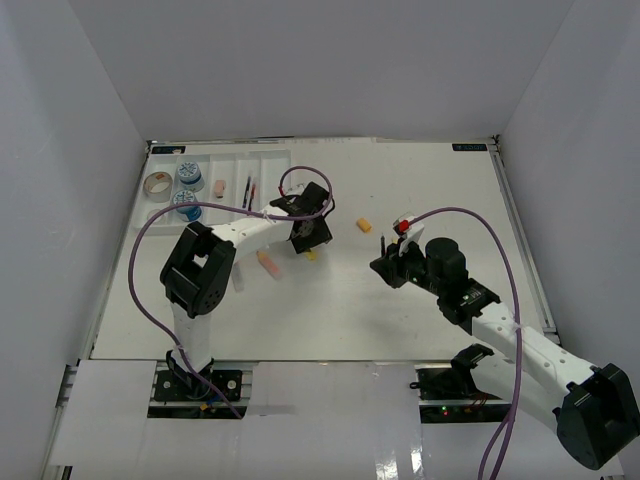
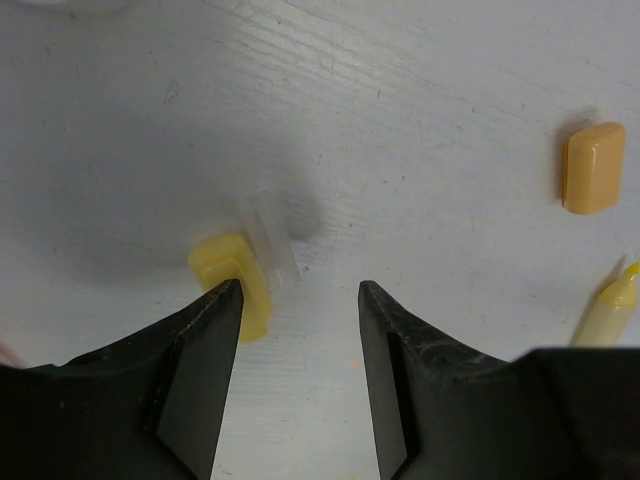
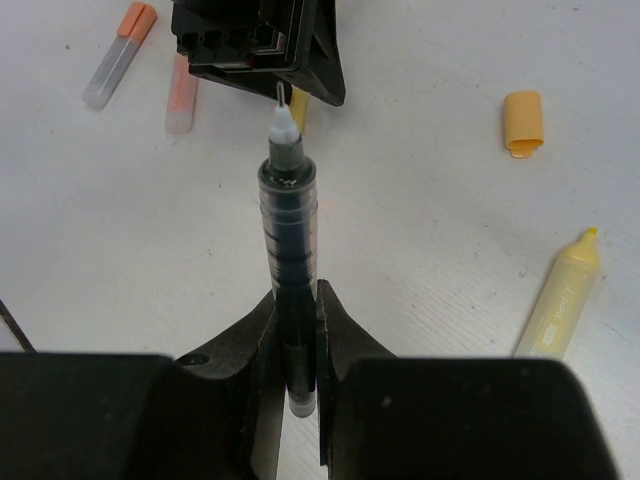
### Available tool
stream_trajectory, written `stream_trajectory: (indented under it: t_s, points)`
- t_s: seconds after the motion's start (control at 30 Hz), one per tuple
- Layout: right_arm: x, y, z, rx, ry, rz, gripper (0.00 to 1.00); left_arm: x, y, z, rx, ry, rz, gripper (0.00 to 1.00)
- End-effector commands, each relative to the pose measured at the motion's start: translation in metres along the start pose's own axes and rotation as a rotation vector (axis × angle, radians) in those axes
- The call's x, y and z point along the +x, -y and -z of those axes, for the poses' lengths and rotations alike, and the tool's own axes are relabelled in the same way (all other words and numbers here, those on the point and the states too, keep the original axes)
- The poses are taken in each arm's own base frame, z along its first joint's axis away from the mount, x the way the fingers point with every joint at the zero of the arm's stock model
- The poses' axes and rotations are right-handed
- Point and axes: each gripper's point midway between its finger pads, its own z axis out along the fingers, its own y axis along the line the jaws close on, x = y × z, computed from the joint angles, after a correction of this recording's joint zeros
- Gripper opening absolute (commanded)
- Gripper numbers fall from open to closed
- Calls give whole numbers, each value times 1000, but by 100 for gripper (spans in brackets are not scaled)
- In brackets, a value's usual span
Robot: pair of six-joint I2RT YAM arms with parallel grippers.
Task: Sort the stationery into containers
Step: Pick up the pen cap from the center of the board.
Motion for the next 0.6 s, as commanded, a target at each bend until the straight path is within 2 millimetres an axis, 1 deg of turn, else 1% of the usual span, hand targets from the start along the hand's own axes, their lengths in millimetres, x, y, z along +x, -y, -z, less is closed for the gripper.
stream_trajectory:
  t_s: [0.0, 0.23, 0.3, 0.37, 0.43, 0.5, 0.53, 0.57]
  points:
    - [-11, -1, -1, -9, 52, 9, 8, 0, -12, 2, -60, 15, -8, 61]
    - [-11, -2, -1, -14, 53, 10, 8, 2, -33, 5, -129, 24, -13, 61]
    - [-10, -2, -1, -14, 51, 9, 8, 1, -34, 8, -132, 27, -12, 61]
    - [-11, -2, -1, -15, 53, 11, 8, -5, -28, 14, -111, 41, -6, 61]
    - [-11, -3, -1, -19, 54, 12, 8, -16, -14, 24, -70, 63, -4, 61]
    - [-10, -3, -1, -20, 50, 10, 8, -23, -2, 29, -39, 71, -5, 61]
    - [-11, -3, -1, -18, 52, 10, 8, -30, 7, 34, -13, 81, 0, 61]
    - [-10, -3, -1, -18, 49, 9, 8, -31, 13, 35, 2, 78, 1, 61]
